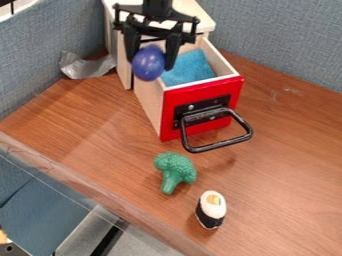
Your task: Put the eggplant in the drawer
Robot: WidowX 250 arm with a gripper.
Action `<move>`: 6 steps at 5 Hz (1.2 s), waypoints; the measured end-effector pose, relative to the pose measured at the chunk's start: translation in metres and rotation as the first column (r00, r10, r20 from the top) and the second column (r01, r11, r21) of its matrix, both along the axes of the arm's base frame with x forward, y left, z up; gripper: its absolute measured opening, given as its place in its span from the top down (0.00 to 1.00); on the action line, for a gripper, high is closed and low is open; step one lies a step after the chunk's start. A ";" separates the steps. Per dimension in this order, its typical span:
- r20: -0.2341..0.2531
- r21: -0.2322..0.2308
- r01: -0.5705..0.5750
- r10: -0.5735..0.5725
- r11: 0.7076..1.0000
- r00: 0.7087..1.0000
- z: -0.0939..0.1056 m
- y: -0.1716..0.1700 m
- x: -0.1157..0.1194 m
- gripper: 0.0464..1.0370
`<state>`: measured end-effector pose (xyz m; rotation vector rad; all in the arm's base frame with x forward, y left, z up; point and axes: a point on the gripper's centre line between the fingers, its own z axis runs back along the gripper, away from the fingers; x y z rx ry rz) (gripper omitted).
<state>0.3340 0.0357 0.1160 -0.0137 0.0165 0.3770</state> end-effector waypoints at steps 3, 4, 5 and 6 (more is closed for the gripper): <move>0.054 -0.001 0.039 -0.039 0.999 0.998 -0.002 -0.022 0.032 0.31; 0.113 0.025 0.057 -0.060 0.998 0.992 0.005 -0.026 0.043 0.31; 0.119 0.035 0.058 -0.062 0.998 0.991 0.004 -0.026 0.051 0.31; 0.143 0.060 0.055 -0.063 0.997 0.988 0.006 -0.023 0.055 0.31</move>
